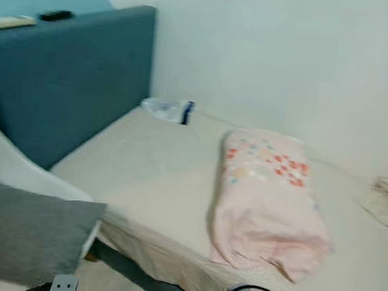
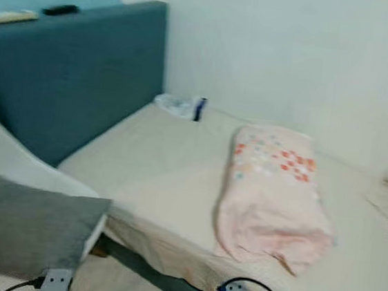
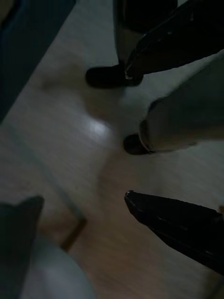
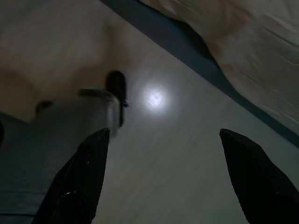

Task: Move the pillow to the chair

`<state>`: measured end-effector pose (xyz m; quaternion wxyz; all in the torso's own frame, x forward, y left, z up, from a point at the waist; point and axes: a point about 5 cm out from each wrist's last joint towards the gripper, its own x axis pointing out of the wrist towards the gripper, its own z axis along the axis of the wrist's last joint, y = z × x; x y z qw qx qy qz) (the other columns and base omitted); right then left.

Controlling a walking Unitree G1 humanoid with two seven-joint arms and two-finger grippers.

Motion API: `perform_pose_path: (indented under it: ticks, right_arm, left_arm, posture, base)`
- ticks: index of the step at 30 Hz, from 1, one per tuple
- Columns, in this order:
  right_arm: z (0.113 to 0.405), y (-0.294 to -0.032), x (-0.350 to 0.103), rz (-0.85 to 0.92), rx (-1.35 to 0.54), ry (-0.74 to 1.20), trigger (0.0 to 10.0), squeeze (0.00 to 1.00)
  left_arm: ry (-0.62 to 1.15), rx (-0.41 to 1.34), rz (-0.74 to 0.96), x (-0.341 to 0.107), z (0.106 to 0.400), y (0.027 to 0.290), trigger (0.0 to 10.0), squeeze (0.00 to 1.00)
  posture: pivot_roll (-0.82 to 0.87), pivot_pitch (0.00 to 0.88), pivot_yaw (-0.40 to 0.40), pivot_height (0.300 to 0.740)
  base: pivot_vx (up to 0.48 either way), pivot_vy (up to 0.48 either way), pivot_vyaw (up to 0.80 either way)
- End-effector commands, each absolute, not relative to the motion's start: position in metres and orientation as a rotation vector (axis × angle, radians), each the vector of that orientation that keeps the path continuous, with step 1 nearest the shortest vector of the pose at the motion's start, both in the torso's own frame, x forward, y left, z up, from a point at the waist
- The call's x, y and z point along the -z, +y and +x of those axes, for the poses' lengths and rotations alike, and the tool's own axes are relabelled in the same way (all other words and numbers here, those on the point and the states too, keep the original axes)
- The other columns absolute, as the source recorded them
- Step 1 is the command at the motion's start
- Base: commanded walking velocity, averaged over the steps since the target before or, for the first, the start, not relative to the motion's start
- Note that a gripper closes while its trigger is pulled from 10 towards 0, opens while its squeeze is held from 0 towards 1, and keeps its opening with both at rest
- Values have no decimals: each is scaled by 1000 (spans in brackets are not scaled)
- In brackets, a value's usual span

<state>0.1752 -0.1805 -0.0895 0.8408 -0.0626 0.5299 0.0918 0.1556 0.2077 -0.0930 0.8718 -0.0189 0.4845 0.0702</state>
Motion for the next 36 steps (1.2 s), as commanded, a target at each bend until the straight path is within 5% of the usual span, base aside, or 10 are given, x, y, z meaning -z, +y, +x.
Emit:
perform_pose_path:
  ticks: [1,19,36]
  right_arm:
    - [176,-177,90,-133,-201,1125,10000,0]
    - [159,-169,98,-149,-234,1163,10000,0]
    - [166,-173,94,-135,-208,1127,10000,0]
  left_arm:
    - [1037,-170,-46,96,148,210,10000,0]
    - [1046,-95,-54,100,143,190,10000,0]
    - [1010,-44,-95,94,162,180,10000,0]
  posture:
    - [139,0,-101,740]
    - [132,0,-93,740]
    - [96,0,-81,740]
  base:
    - [0,0,-800]
    - [0,0,-800]
    - [0,-129,0]
